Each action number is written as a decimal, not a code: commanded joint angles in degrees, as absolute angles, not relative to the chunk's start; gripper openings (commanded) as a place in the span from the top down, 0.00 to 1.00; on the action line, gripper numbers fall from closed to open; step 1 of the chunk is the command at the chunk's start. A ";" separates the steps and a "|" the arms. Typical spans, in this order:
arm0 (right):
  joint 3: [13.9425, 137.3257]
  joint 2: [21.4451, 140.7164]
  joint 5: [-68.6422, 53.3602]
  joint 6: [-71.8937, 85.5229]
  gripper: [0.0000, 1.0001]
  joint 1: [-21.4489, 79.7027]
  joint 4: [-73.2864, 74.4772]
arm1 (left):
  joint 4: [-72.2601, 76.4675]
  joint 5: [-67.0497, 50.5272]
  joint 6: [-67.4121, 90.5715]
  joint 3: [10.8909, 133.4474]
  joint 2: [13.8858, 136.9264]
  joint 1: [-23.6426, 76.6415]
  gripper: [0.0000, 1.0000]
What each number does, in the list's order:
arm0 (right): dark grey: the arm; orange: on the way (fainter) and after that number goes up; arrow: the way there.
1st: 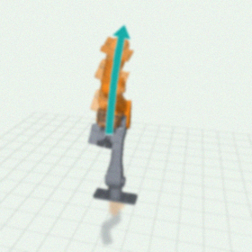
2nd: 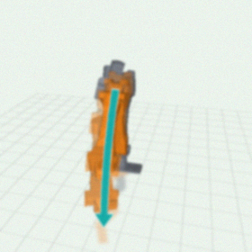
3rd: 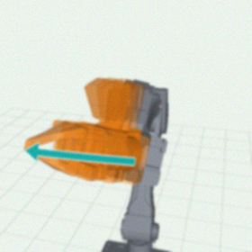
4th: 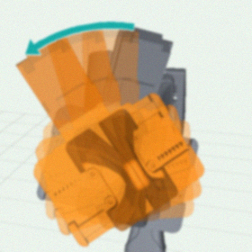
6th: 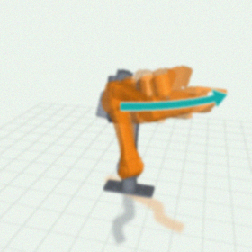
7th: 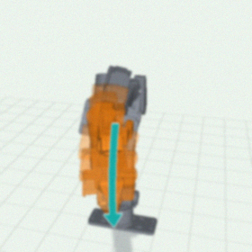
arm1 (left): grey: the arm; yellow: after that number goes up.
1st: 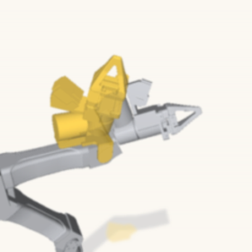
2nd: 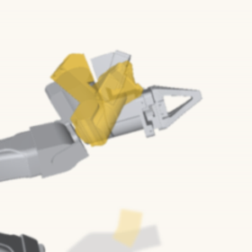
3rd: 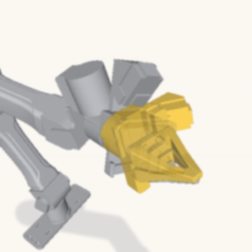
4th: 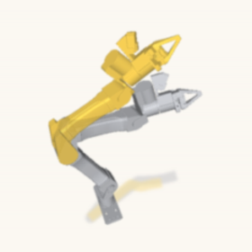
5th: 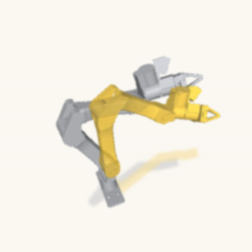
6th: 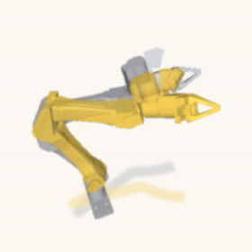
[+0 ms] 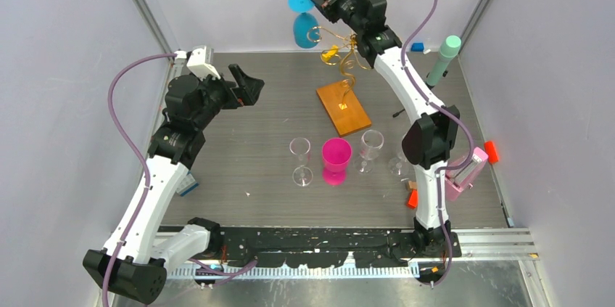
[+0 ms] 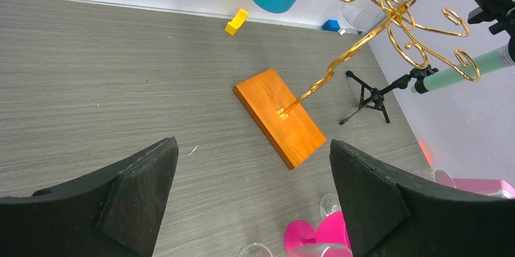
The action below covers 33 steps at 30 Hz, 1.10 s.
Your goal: Take the wine glass off the wine glass rack
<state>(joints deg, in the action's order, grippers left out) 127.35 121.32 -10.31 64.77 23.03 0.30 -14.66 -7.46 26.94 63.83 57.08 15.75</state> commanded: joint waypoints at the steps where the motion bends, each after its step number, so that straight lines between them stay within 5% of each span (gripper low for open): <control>1: 131.86 121.58 -17.00 64.26 1.00 24.69 -7.01 | -14.23 -6.61 26.36 64.75 56.11 16.00 0.02; 8: 130.54 118.88 -20.88 68.60 1.00 26.24 -11.60 | -14.50 -7.30 29.80 65.48 57.07 15.63 0.02; 19: 94.44 89.49 -11.36 74.11 1.00 28.87 -21.87 | -13.46 -21.69 41.25 68.64 54.85 14.59 0.02; 33: 71.96 72.46 -9.51 94.24 1.00 29.93 -30.54 | 9.67 -35.03 64.67 61.15 53.69 14.59 0.02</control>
